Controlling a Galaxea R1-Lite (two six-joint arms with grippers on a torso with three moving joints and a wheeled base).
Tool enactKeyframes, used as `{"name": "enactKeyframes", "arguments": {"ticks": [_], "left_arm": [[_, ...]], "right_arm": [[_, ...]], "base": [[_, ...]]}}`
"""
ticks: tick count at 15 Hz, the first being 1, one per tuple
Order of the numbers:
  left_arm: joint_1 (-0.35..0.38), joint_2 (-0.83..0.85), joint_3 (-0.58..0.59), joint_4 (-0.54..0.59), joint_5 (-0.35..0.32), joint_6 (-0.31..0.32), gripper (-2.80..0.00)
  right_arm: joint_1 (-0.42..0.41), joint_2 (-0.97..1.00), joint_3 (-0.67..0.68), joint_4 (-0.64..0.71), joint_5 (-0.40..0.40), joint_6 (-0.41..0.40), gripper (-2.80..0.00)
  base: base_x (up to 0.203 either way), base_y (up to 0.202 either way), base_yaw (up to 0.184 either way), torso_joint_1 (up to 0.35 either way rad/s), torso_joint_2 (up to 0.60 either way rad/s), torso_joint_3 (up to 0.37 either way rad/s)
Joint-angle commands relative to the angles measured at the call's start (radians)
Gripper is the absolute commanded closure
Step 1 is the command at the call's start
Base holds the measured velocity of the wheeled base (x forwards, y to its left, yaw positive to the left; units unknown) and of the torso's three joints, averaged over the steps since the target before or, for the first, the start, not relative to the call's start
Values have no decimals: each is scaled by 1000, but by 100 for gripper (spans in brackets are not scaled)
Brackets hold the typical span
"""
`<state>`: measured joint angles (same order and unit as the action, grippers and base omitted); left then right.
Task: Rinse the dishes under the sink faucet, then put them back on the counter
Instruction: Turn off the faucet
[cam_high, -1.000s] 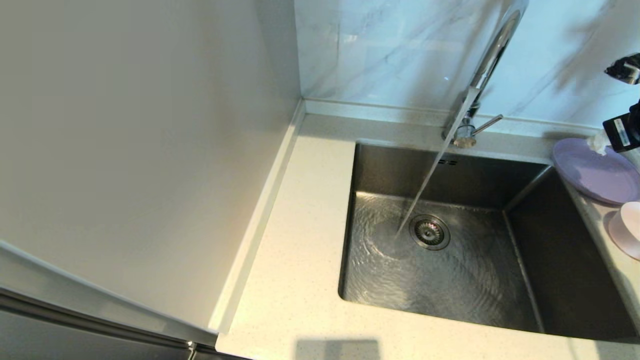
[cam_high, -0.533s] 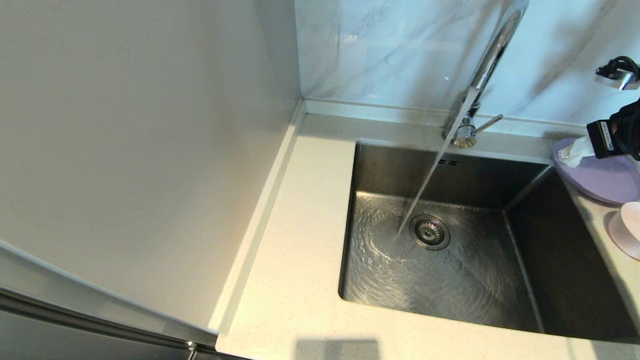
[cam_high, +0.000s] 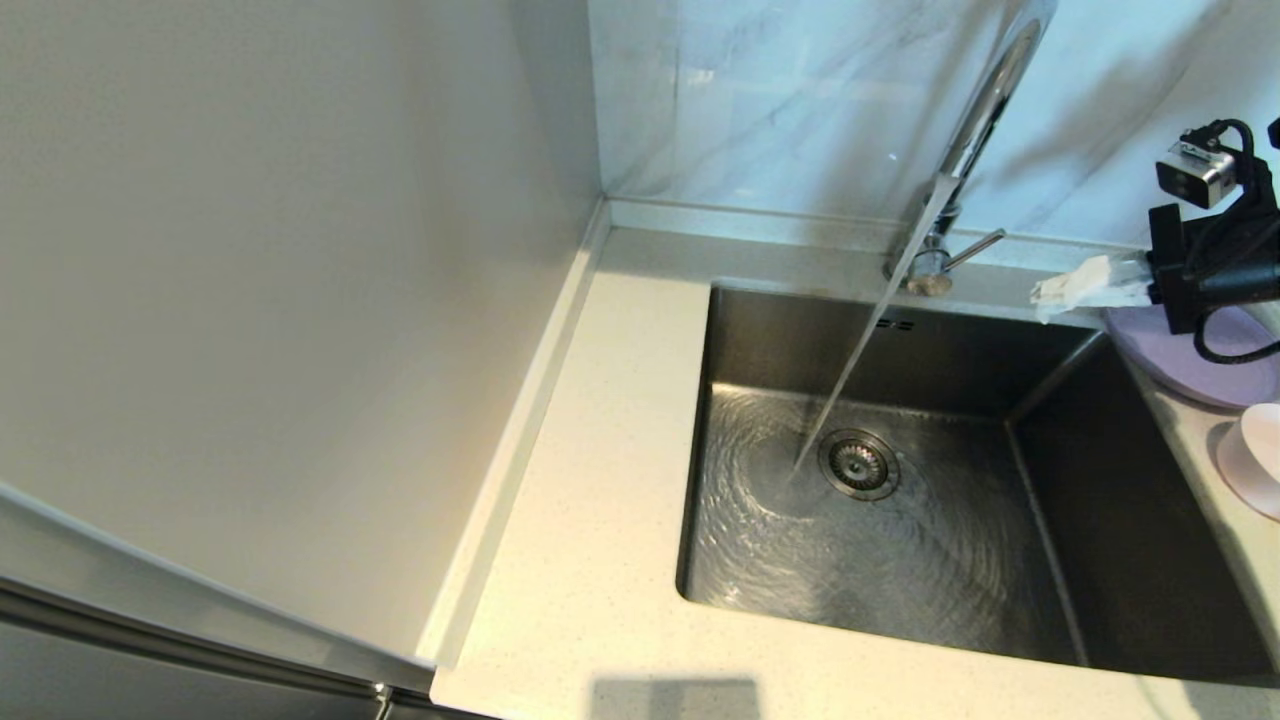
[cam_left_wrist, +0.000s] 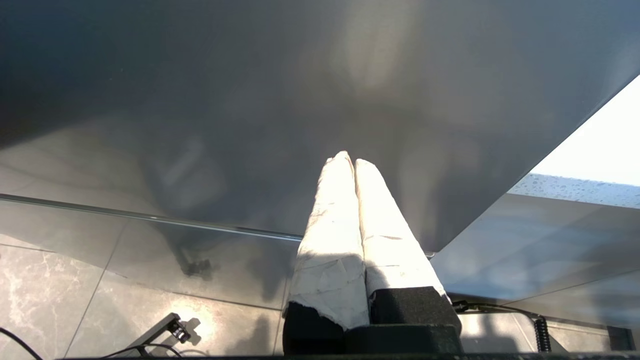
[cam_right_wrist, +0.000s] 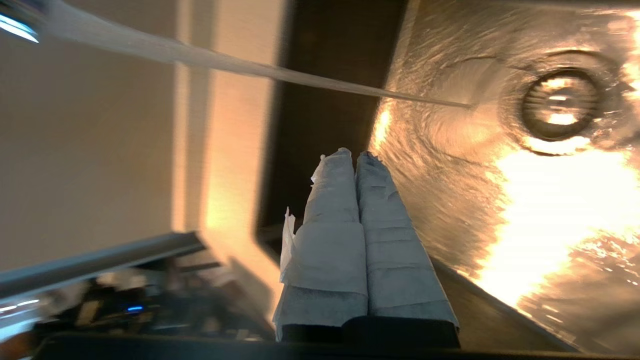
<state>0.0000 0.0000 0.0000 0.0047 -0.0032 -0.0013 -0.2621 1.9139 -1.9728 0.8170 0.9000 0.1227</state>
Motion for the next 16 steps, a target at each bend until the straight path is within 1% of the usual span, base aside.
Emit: {"name": "enactKeyframes", "arguments": {"ticks": [1, 2, 3, 5, 7, 16], "left_arm": [[0, 0, 0, 0, 0, 0, 0], [0, 0, 0, 0, 0, 0, 0], [0, 0, 0, 0, 0, 0, 0], [0, 0, 0, 0, 0, 0, 0], [0, 0, 0, 0, 0, 0, 0], [0, 0, 0, 0, 0, 0, 0]], "right_arm": [[-7, 79, 0, -88, 130, 128, 0], [-8, 96, 1, -150, 159, 171, 0], [-8, 105, 1, -210, 179, 196, 0], [-8, 128, 1, -308, 189, 211, 0], [-10, 145, 1, -373, 188, 211, 0], [-22, 188, 0, -471, 186, 204, 0]], "base": [[0, 0, 0, 0, 0, 0], [0, 0, 0, 0, 0, 0], [0, 0, 0, 0, 0, 0], [0, 0, 0, 0, 0, 0], [0, 0, 0, 0, 0, 0], [0, 0, 0, 0, 0, 0]]}}
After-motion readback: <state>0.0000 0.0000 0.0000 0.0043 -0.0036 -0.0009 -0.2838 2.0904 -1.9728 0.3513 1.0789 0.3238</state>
